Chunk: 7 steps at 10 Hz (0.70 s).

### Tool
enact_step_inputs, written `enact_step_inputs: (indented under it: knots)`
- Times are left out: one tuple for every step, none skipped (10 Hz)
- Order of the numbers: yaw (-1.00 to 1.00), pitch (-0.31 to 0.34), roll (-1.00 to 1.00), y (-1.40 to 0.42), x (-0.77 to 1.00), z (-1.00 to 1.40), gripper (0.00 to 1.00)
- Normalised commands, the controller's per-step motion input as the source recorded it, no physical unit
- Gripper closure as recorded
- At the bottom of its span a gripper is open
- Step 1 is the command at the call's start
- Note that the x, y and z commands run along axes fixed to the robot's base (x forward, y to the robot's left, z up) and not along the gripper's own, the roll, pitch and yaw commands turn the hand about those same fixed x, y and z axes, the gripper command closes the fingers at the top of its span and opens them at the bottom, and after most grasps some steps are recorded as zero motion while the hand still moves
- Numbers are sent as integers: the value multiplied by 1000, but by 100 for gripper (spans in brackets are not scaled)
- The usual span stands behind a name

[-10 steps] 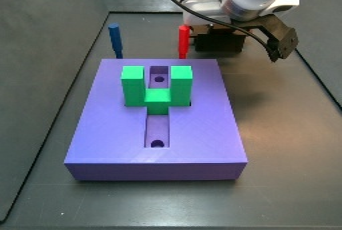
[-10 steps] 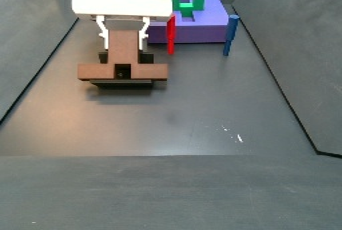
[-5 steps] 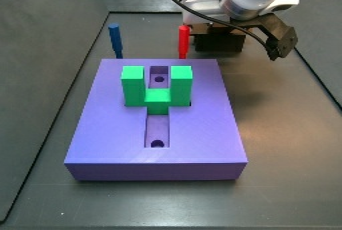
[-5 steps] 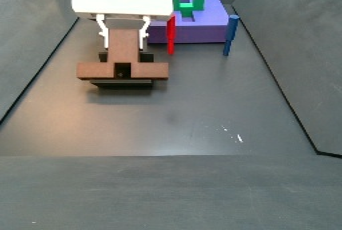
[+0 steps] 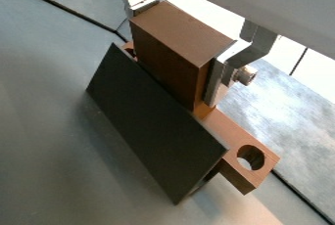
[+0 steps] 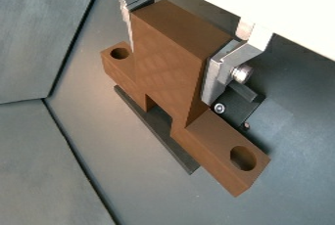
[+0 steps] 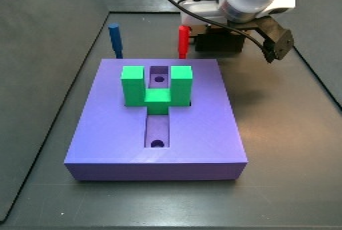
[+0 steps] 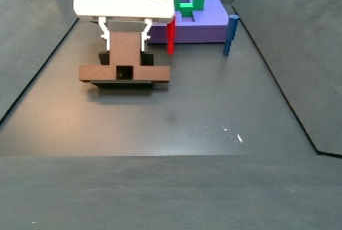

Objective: Pick up the brown object. Move up. Place the brown object on the fixture. Regrasp the brown object. Move to above the board. Insert the brown object.
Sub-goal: Regrasp the brown object, then move to above the board.

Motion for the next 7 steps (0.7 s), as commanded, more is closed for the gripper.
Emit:
enact_step_inputs:
  knots:
    - [0,0,0,0,0,0,100]
    - [0,0,0,0,0,1400,100]
    - [-68,-17,-18,13,30,1400,100]
    - [-78,-11,-95,35,11,1400,100]
    - [-55,13,-64,33,20,1400,100]
    - [-46,69,-19,17,29,1400,100]
    - [-29,84,-6,12,35,1400,100]
